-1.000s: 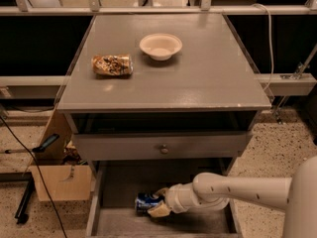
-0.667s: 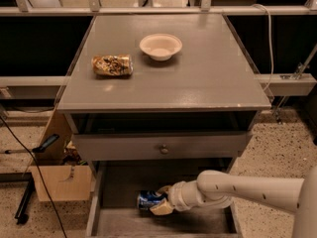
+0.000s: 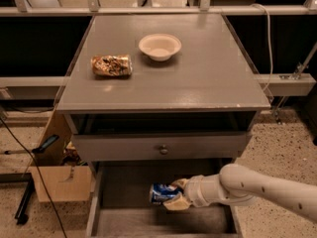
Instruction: Pick pepsi can from middle drawer and place on counter
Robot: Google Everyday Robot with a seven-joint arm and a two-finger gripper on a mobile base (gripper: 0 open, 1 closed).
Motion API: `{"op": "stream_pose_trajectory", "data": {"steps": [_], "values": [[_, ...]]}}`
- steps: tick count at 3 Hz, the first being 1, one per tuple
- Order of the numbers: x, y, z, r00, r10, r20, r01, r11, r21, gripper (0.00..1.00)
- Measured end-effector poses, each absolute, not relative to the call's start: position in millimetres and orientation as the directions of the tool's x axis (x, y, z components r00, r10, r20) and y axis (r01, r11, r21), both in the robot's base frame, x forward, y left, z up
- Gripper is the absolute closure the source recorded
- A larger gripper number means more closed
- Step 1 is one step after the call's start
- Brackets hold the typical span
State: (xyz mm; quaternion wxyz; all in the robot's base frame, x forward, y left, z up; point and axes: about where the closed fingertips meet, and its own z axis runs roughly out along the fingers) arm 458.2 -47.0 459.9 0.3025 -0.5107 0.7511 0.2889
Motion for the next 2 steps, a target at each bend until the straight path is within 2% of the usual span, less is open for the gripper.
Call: {"op": "stream_pose_trajectory", "data": {"steps": [1, 2], "values": [[434, -78, 511, -0.281, -0.583, -0.762, -0.942, 0.319, 0.103, 1.0], [416, -89, 539, -0.268, -0.588, -0.763, -0.945, 0.314, 0.09, 1.0]]}}
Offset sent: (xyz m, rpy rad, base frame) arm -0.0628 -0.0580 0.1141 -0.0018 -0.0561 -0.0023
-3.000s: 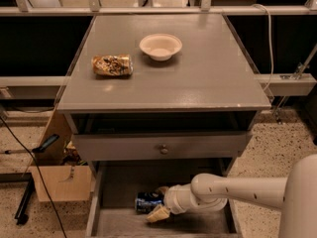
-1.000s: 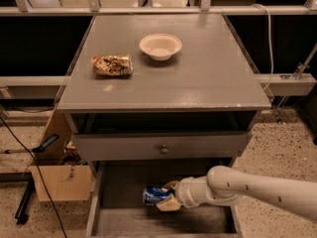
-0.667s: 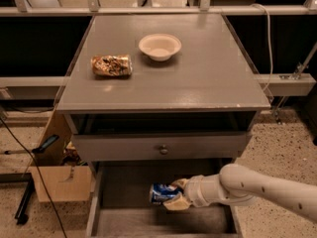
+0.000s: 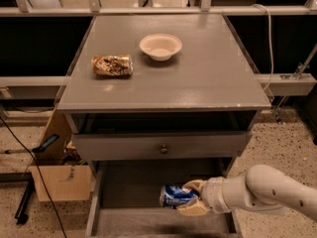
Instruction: Pick pepsi can from middle drawer and place on counter
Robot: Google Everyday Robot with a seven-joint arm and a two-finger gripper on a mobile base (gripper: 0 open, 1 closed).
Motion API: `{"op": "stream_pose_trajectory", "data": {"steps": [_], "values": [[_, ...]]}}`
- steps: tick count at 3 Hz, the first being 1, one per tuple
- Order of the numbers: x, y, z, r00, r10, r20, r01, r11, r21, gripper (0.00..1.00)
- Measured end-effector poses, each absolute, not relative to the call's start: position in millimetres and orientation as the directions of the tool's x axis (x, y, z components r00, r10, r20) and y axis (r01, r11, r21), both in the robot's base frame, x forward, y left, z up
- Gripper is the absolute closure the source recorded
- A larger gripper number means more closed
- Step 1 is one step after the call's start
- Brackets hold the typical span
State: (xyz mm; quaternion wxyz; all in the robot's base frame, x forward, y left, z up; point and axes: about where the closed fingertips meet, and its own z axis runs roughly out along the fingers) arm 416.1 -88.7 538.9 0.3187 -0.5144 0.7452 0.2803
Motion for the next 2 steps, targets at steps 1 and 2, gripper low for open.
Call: {"op": "stream_pose_trajectory", "data": {"steps": [1, 2], "values": [[403, -90, 578, -0.237, -0.636, -0.735, -0.951, 0.308, 0.041, 1.0], [403, -95, 657, -0.169, -0.716, -0.677, -0.951, 0.298, -0.077, 1.0]]}}
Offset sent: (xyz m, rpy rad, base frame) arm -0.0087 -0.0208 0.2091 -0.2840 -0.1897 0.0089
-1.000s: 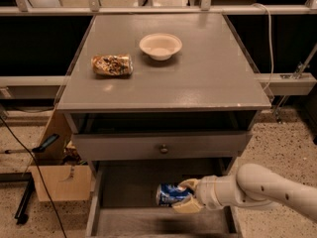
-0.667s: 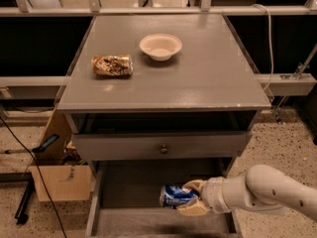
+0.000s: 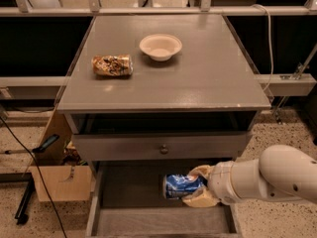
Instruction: Pick pepsi can from middle drawer and place on counter
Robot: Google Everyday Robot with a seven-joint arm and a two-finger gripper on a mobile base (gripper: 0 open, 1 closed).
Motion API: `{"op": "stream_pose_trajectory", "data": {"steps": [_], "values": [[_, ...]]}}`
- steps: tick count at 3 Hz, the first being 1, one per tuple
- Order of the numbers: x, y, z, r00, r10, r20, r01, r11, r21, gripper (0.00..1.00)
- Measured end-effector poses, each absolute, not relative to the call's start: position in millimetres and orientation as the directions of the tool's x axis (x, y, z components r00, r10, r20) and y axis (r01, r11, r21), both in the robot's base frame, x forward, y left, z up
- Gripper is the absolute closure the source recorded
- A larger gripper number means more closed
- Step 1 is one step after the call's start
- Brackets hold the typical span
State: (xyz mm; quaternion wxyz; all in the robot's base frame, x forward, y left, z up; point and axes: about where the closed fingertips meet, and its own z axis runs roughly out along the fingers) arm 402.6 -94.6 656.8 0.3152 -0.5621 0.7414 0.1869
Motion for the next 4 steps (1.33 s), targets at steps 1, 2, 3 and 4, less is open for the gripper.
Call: {"op": "stream_pose_trajectory", "data": {"steps": [1, 2, 3, 4], "values": [[402, -94, 655, -0.171, -0.714, -0.679, -0.952, 0.298, -0.073, 1.0], [403, -81, 647, -0.159, -0.736, -0.658, -0.959, 0.272, -0.073, 1.0], [403, -78, 666, -0.121, -0.766, -0.632, -0.955, 0.264, -0.137, 1.0], [410, -91, 713, -0.084, -0.797, -0.598, -0.936, 0.268, -0.226, 1.0]]}}
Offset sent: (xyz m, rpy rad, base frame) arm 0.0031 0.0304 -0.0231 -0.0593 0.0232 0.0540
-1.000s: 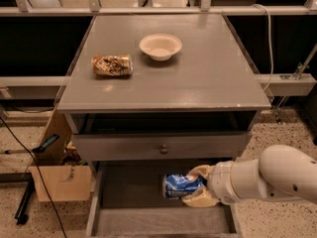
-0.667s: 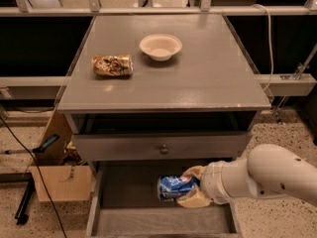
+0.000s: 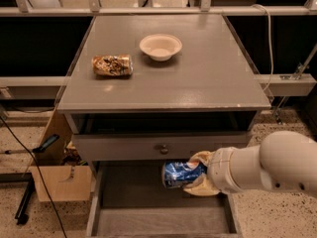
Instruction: Pick pepsi can from middle drawer and place on counter
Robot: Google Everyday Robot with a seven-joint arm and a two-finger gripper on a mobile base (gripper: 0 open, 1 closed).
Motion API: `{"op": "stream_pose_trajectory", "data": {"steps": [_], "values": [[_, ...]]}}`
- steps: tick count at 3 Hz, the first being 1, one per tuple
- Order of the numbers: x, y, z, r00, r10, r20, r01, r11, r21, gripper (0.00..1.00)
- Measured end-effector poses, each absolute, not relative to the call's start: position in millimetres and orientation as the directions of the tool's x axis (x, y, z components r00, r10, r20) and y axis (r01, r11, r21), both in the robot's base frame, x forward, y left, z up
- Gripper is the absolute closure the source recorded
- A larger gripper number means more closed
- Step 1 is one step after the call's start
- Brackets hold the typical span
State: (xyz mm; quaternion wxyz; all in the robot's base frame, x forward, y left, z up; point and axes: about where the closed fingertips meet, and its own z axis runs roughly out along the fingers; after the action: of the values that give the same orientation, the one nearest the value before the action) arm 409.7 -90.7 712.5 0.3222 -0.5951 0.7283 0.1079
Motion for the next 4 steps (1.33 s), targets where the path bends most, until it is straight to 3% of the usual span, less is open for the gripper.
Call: {"op": "stream_pose_trajectory", "data": {"steps": [2, 4], "values": [[455, -115, 820, -0.018, -0.816, -0.577, -0.906, 0.258, -0.337, 1.0], [515, -108, 939, 0.036, -0.848, -0.529, -0.884, 0.221, -0.413, 1.0]]}}
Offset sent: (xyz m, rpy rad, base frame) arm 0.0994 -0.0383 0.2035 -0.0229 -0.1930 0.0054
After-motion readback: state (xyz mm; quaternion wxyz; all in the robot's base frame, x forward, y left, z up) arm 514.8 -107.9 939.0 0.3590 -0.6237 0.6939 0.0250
